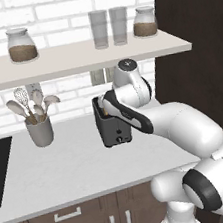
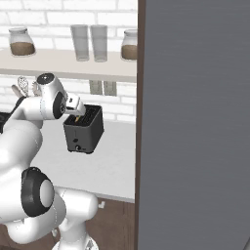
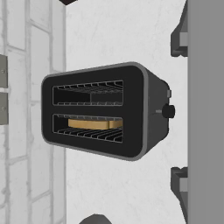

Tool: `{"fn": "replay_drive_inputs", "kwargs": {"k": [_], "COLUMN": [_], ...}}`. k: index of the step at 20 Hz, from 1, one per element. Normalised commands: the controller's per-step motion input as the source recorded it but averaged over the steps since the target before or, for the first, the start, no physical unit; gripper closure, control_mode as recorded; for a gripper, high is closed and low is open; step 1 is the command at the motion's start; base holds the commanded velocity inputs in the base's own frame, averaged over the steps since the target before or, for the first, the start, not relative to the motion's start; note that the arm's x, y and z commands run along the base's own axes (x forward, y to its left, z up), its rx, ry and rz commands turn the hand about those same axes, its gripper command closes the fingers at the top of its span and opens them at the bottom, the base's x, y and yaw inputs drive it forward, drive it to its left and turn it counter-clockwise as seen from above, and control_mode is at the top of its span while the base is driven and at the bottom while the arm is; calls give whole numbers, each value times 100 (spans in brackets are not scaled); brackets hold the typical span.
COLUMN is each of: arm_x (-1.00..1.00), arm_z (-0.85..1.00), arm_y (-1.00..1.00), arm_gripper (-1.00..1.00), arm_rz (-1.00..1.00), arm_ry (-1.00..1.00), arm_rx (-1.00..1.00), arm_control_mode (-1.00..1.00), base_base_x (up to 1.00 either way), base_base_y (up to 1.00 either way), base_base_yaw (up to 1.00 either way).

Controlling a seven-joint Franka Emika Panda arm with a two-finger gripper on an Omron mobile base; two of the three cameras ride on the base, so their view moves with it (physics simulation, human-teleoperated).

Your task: Start the toaster. Once the lever pops up, take the bread to the plate on the dining counter.

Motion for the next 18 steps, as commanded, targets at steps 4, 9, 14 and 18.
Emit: {"fn": "replay_drive_inputs", "kwargs": {"k": [4,9,14,18], "arm_x": [0,0,0,0], "arm_z": [0,0,0,0], "arm_y": [0,0,0,0], "arm_gripper": [-100,-100,-100,-100], "arm_rz": [0,0,0,0], "arm_ry": [0,0,0,0], "arm_rx": [0,0,0,0], "arm_control_mode": [-100,-100,-100,-100], "base_base_x": [0,0,0,0], "base_base_y": [0,0,0,0], "base_base_yaw": [0,0,0,0]}}
